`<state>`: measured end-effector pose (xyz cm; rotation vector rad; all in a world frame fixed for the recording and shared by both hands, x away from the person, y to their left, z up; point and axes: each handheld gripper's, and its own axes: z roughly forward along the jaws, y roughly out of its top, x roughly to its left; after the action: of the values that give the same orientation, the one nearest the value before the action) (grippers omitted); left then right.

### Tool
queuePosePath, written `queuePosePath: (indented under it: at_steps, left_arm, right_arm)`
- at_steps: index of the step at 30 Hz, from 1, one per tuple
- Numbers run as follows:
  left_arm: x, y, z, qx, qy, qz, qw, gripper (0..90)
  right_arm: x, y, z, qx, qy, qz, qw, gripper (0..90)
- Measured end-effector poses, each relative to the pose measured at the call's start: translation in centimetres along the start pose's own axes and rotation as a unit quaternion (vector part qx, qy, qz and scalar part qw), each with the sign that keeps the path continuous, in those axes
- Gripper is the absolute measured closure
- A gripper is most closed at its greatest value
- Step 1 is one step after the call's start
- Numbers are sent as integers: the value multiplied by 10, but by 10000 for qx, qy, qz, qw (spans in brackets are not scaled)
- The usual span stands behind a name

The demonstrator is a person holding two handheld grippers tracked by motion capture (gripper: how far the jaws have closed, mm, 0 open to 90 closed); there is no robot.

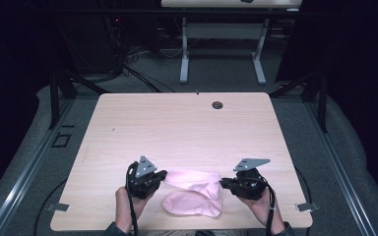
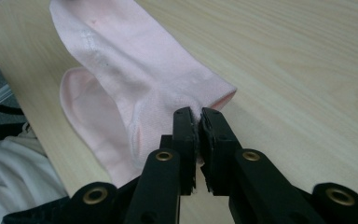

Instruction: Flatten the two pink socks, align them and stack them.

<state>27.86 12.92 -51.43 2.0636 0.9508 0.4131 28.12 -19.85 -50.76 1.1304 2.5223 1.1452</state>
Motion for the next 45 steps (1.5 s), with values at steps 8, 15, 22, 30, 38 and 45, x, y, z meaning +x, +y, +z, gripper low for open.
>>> queuePosePath:
  at_steps: [8, 15, 22, 30, 38, 45]
  left_arm:
    - [-6, -29, -11, 31, -139, -365, 9992, 891]
    - [-14, -45, 2, 285, -273, -278, 9988, 888]
    - [-15, -50, 14, 578, -215, -165, 9980, 802]
    - [-16, -45, 19, 795, -324, -158, 9962, 647]
    - [-21, -48, 25, 940, -168, 20, 9954, 658]
    - [-24, -50, 26, 1022, -169, 156, 9945, 807]
  right_arm:
    - [10, -13, 1, 269, 297, -13, 9992, 842]
    - [8, -21, 11, 620, 291, -15, 9977, 835]
    - [2, -30, 33, 1002, 115, 21, 9949, 734]
    - [-1, -31, 34, 807, 198, 108, 9965, 684]
    - [7, -36, 45, 892, -19, -146, 9959, 643]
    - [9, -37, 46, 916, -115, -261, 9954, 721]
